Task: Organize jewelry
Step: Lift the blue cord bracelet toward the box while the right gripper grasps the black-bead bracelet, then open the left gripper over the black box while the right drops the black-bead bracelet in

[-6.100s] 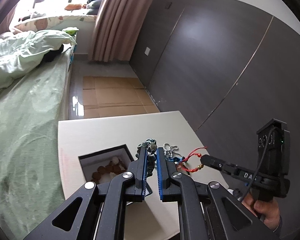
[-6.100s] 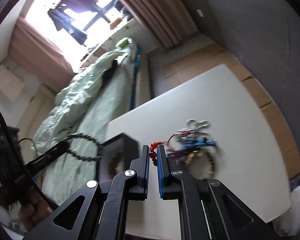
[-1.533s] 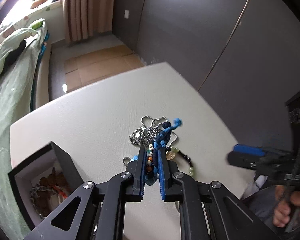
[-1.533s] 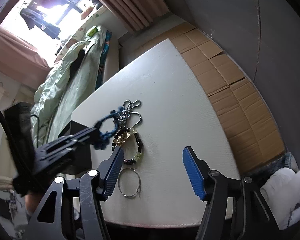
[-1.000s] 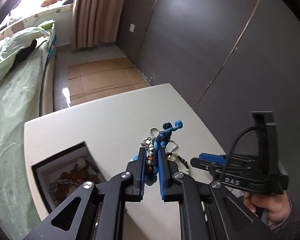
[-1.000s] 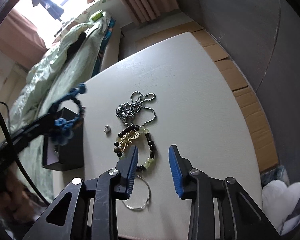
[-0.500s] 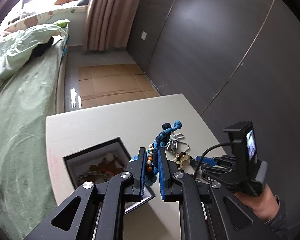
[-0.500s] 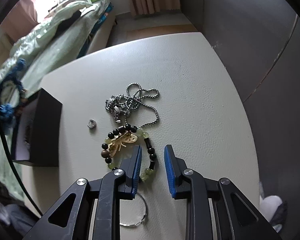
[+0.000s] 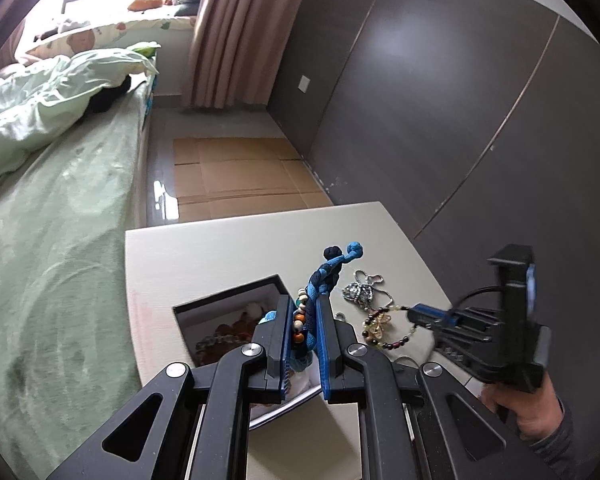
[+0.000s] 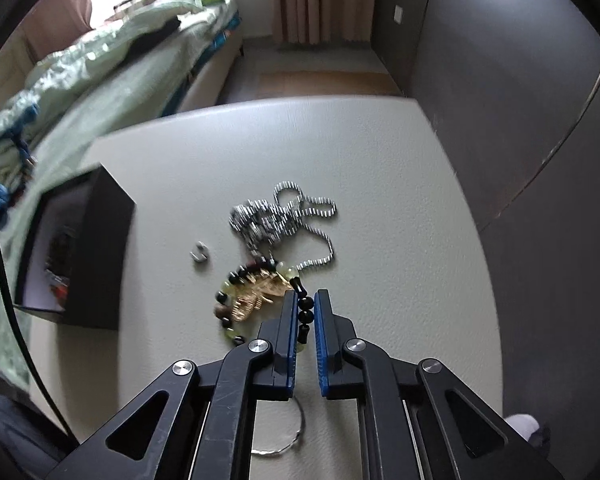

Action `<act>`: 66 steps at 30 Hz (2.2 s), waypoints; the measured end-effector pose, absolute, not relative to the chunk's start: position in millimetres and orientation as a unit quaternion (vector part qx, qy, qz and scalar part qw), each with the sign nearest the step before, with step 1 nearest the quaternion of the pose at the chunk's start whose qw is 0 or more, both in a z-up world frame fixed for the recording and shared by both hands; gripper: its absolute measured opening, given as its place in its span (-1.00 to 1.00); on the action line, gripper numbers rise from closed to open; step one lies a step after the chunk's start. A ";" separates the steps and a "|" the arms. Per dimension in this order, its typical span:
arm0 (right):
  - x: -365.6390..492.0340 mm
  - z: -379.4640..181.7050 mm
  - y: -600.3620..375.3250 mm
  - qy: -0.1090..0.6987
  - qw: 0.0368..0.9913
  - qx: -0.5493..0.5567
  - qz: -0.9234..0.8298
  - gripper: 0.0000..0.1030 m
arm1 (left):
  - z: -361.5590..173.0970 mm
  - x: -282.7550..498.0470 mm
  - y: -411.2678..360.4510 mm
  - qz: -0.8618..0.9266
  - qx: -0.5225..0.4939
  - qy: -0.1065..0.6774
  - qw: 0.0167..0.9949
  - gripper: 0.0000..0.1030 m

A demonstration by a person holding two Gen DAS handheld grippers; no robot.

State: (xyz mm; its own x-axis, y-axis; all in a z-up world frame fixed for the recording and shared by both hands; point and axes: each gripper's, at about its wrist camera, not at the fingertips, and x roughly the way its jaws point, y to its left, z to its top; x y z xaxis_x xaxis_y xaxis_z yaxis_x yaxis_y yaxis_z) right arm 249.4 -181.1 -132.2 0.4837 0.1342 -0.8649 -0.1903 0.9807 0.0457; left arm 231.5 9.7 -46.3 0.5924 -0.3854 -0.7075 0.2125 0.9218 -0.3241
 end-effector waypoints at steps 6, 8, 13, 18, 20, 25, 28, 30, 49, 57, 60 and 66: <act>232.2 -96.6 -173.2 0.452 0.884 -0.013 0.123 -0.82 | -42.7 230.3 21.3 -0.161 -0.111 0.415 0.888 -0.77; 227.5 -88.9 -169.2 0.441 0.888 -0.011 0.131 -0.82 | -41.4 229.7 24.6 -0.159 -0.114 0.414 0.889 -0.77; 222.0 -73.8 -146.1 0.419 0.893 0.003 0.163 -0.82 | -39.5 227.9 34.3 -0.155 -0.119 0.411 0.891 -0.77; 218.7 -59.0 -124.7 0.391 0.900 0.017 0.193 -0.82 | -39.9 226.3 47.0 -0.148 -0.128 0.410 0.891 -0.77; 216.1 -53.0 -113.9 0.378 0.902 0.021 0.209 -0.82 | -41.0 226.3 51.5 -0.146 -0.130 0.410 0.891 -0.77; 217.8 -53.1 -90.0 0.379 0.892 0.046 0.243 -0.82 | -44.8 224.7 62.5 -0.140 -0.132 0.414 0.890 -0.77; 221.6 -59.0 -74.1 0.389 0.882 0.058 0.262 -0.82 | -47.2 224.2 66.6 -0.137 -0.134 0.417 0.888 -0.77; 223.9 -62.8 -64.3 0.396 0.874 0.068 0.274 -0.82 | -48.7 224.0 68.8 -0.136 -0.136 0.419 0.888 -0.77; 240.3 -89.3 -105.7 0.434 0.869 0.104 0.215 0.07 | -64.9 235.4 32.2 -0.171 -0.117 0.451 0.869 -0.77; 236.5 -88.8 -136.9 0.437 0.870 0.104 0.204 0.07 | -81.9 250.9 30.9 -0.129 -0.123 0.481 0.858 0.34; 235.5 -88.8 -153.8 0.439 0.871 0.106 0.195 0.07 | -80.6 250.6 30.9 -0.129 -0.123 0.477 0.861 0.34; 230.7 -88.7 -196.2 0.442 0.872 0.121 0.174 0.07 | -78.0 247.9 11.7 -0.144 -0.101 0.475 0.862 0.34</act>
